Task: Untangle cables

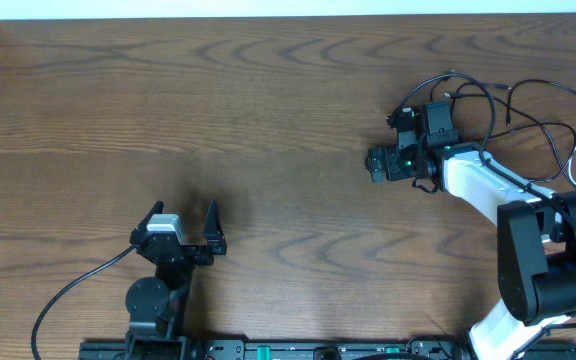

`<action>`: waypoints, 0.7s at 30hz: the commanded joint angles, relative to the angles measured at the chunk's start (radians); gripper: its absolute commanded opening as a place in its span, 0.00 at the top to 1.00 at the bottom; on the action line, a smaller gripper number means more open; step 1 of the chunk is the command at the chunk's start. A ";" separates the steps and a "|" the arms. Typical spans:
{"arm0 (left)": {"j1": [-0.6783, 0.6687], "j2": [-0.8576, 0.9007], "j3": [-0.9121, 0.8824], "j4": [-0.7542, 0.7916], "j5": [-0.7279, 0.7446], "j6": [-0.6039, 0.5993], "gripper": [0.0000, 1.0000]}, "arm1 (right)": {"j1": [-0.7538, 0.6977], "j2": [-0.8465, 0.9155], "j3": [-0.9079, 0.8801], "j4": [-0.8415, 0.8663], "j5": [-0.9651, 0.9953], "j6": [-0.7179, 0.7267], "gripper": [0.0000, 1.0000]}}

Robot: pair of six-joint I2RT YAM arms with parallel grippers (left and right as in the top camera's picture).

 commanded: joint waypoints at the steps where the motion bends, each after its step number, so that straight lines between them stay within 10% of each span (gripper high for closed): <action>1: 0.004 -0.006 -0.018 -0.033 0.028 0.010 0.02 | 0.003 0.001 -0.013 -0.003 -0.005 -0.009 0.01; 21: 0.004 -0.006 -0.018 -0.033 0.028 0.010 0.02 | 0.013 -0.420 -0.014 -0.090 -0.005 -0.009 0.01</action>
